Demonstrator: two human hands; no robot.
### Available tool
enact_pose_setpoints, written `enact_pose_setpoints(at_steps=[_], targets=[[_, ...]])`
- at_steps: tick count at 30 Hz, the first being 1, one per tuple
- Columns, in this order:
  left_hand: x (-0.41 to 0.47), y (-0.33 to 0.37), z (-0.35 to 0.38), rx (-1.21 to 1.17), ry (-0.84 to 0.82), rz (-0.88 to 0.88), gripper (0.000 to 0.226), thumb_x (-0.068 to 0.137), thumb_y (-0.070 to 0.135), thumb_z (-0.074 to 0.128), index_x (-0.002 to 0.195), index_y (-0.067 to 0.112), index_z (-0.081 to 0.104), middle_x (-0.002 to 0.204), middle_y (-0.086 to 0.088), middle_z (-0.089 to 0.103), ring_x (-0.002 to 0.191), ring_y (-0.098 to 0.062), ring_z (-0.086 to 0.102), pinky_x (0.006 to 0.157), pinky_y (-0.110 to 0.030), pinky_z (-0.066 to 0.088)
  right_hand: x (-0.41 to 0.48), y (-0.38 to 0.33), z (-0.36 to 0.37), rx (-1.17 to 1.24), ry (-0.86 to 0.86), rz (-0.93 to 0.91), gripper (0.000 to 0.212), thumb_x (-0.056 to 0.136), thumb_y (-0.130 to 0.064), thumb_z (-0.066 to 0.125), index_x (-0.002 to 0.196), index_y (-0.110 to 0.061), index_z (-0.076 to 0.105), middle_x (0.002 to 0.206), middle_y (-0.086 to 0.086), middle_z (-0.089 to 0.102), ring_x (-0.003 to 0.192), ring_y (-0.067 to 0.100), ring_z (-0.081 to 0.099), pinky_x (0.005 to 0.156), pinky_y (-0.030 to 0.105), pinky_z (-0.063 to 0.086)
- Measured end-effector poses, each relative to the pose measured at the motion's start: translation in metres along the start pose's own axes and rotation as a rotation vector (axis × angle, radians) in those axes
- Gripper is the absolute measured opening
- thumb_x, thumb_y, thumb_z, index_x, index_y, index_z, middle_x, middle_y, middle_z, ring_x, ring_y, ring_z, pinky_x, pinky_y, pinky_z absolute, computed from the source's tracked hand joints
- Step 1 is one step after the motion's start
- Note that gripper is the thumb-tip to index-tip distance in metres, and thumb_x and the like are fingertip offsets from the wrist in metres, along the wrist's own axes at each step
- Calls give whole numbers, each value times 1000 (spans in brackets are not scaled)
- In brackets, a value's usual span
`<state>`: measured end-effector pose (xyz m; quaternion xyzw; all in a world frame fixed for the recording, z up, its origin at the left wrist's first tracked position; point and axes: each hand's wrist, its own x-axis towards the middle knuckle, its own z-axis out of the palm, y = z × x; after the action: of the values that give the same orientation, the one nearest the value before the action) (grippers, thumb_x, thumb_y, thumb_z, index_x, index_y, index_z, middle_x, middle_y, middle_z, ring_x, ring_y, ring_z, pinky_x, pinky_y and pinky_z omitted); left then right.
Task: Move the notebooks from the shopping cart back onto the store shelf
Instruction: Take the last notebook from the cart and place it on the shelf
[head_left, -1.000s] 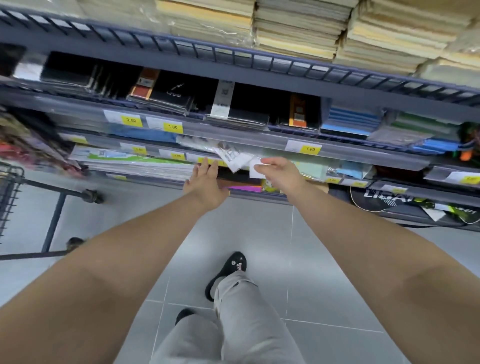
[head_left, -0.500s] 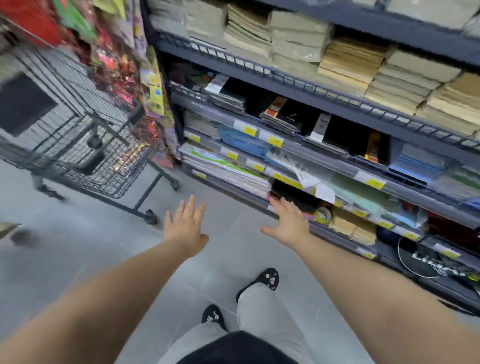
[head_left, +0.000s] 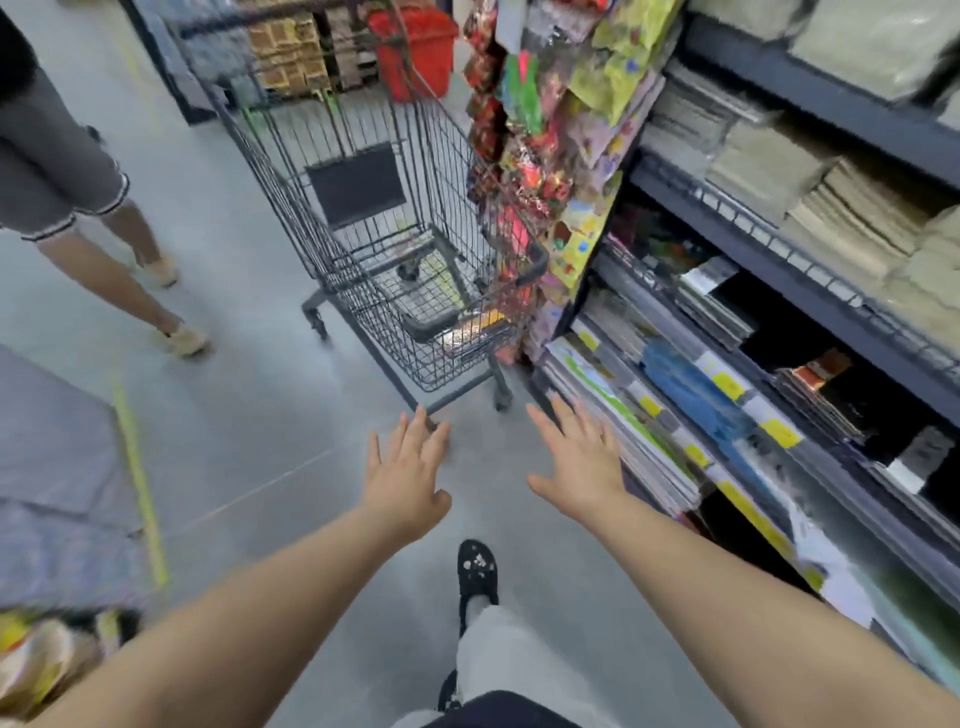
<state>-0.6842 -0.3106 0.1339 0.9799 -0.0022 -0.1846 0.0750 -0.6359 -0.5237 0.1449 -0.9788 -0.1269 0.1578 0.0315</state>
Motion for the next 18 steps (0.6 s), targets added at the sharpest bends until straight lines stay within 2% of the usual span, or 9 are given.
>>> enact_pose_setpoints(at_steps=[4,9,18], targets=[[53,-9,-47,-91,124,-34,81,90,37,50,153,27,0,160,-3,-17,148,-25,-7,118,-51,4,67,-15,-36,21,115,-56,85,84,-53,56,150,-38,3,161,-3,-3,148,22,-3,118,47,3],[104,-35,-105,-165,243,-41,81,89,38,53,153,28,4,161,-2,-13,149,-22,-6,118,-47,2,137,-17,-79,191,193,-29,85,79,-56,61,149,-36,17,161,-2,7,148,22,6,118,45,12],[138,-113,-132,-339,347,-108,73,90,32,56,152,28,18,162,2,0,149,-20,6,119,-47,5,210,-64,-86,279,105,-26,84,81,-57,60,150,-33,16,161,-1,8,147,21,7,118,45,12]])
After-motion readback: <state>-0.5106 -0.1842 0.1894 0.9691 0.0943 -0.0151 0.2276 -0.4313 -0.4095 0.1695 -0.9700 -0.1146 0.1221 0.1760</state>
